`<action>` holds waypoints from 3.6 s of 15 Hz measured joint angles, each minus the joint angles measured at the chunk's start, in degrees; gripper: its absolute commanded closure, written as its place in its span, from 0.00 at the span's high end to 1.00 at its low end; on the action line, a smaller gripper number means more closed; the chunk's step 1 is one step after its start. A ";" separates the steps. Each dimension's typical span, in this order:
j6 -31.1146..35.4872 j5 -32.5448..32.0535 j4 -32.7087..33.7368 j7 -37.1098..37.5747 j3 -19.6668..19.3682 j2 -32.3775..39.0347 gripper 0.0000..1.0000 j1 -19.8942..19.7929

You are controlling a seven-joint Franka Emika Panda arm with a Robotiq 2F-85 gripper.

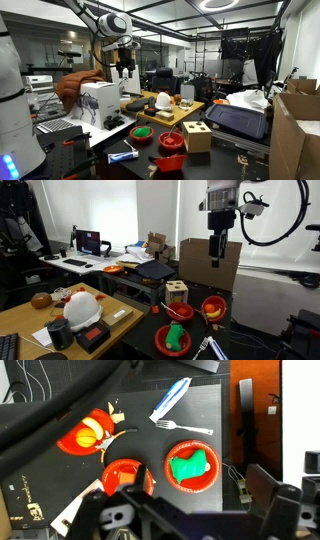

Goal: Put the pliers on the table

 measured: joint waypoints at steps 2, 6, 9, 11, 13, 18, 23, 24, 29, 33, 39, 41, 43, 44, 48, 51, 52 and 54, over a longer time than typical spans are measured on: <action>0.00 0.00 0.04 0.00 0.00 -0.04 1.00 -0.01; 0.00 0.00 0.05 0.00 0.00 -0.04 1.00 -0.01; 0.00 0.00 0.05 0.00 0.00 -0.04 1.00 -0.01; 0.00 -0.01 0.05 0.00 -0.04 0.00 1.00 0.03; 0.17 -0.26 0.05 -0.03 -0.23 0.15 1.00 0.04; 5.92 -2.32 0.09 -0.13 -3.68 2.47 1.00 -0.98; 18.88 -2.04 3.30 0.59 -7.49 13.05 1.00 -2.89; 20.55 -2.04 4.74 1.29 -7.90 15.84 1.00 -3.01; 23.43 0.61 11.95 5.05 -9.01 27.60 1.00 -2.94; 25.32 7.25 14.53 5.70 -9.06 33.23 1.00 -2.98; 32.81 19.28 12.89 8.17 -9.03 39.95 1.00 -3.35; 36.03 23.21 10.96 9.74 -8.96 41.73 1.00 -3.58; 39.45 25.90 8.07 12.59 -9.16 42.73 1.00 -3.70; 40.88 26.77 6.30 14.38 -9.49 42.86 1.00 -3.64; 43.51 27.68 0.69 23.43 -12.78 43.05 1.00 -2.04; 43.52 30.39 0.26 27.16 -13.21 43.73 1.00 -2.21; 43.52 31.62 0.36 27.56 -13.01 44.02 1.00 -2.59; 43.52 33.61 0.64 28.94 -12.76 45.02 1.00 -3.38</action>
